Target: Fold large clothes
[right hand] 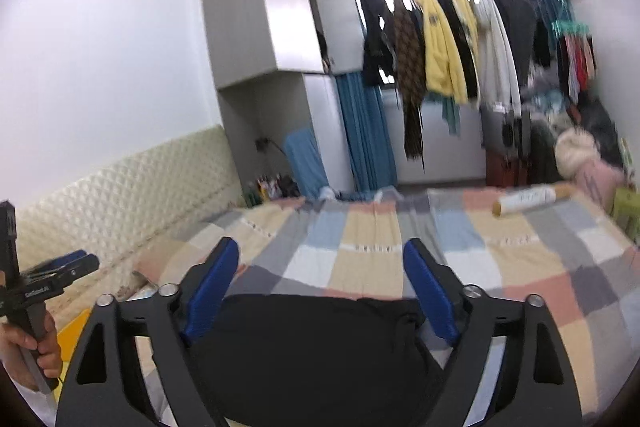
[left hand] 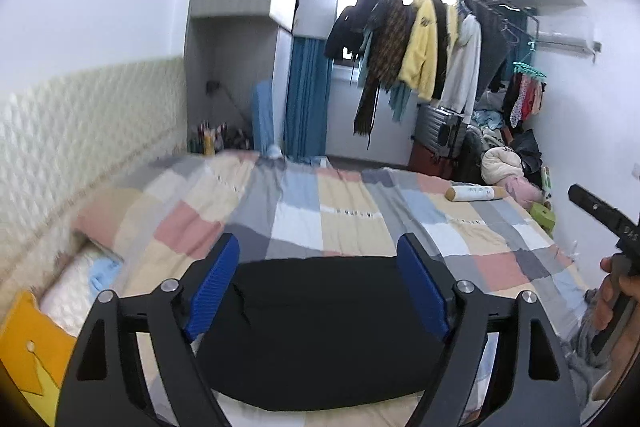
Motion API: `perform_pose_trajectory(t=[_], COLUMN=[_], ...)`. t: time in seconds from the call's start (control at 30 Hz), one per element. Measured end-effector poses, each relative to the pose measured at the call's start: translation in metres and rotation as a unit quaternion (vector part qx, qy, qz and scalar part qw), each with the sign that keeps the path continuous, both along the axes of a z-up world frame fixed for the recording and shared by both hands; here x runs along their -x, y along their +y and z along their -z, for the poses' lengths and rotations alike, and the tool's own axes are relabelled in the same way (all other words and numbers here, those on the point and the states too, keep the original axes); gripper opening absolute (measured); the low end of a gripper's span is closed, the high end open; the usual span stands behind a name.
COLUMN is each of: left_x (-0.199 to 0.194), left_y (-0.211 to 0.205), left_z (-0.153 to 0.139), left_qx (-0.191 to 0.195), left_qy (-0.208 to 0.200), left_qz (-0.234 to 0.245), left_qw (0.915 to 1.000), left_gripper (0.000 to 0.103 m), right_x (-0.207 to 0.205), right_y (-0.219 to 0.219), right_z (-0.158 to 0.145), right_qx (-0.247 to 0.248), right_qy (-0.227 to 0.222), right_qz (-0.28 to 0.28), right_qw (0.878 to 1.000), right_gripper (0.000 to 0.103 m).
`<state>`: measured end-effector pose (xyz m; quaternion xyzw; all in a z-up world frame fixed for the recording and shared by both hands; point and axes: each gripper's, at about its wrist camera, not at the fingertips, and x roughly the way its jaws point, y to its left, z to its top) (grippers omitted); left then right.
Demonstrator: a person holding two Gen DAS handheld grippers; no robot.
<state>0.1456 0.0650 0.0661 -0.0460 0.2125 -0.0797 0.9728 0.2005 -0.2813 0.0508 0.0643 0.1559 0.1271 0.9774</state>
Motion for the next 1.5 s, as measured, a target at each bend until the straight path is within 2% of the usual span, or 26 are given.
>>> perform_pose_trajectory(t=[0.13,0.2,0.27,0.4,0.5,0.57,0.7,1.03,1.2,1.3,1.5], left_x=[0.024,0.032,0.041,0.063,0.079,0.089,0.102,0.115,0.108,0.107,0.102], left_y=[-0.009,-0.013,-0.015,-0.013,-0.011,-0.013,-0.01,-0.006,-0.018,-0.024,-0.03], left_z=[-0.007,-0.006,-0.001,0.009,0.017,0.02,0.029,0.064,0.083,0.093,0.105], left_qx=[-0.002,-0.005,0.002,0.021,0.043,0.039,0.049,0.054,0.014,0.011,0.011], left_qy=[-0.015,-0.018,-0.017,-0.032,-0.034,-0.043,-0.041,-0.021,-0.002,0.006,0.025], left_qz=[0.022,0.029,0.041,0.047,0.048,0.036,0.023,0.003,-0.007,0.0,0.0], left_qw=[0.9997,0.9994,0.999,0.9982,0.9974,0.9977,0.9977,0.9983,0.9999,0.9999,0.9996], left_gripper=[0.085,0.086,0.086,0.09,0.099,0.102,0.103,0.103,0.103,0.103,0.103], right_x=[0.039,0.053,0.066,0.089,0.099,0.106,0.119,0.144,0.143,0.136,0.133], right_y=[0.012,0.014,0.015,0.022,0.03,0.035,0.042,0.037,0.035,0.035,0.04], right_z=[-0.006,-0.004,0.001,0.016,0.032,0.039,0.052,0.079,0.097,0.111,0.128], right_qx=[0.022,0.018,0.015,0.013,0.013,0.018,0.037,0.008,0.009,0.015,0.022], right_qy=[-0.035,-0.045,-0.054,-0.061,-0.051,-0.046,-0.042,-0.03,-0.021,0.006,0.032], right_qz=[-0.007,-0.013,-0.014,-0.03,-0.032,-0.035,-0.029,0.01,0.027,0.029,0.027], right_qw=[0.999,0.999,0.998,0.998,0.998,0.998,0.998,0.999,0.999,0.999,0.999], right_gripper=[0.088,0.097,0.101,0.103,0.103,0.103,0.103,0.103,0.103,0.103,0.103])
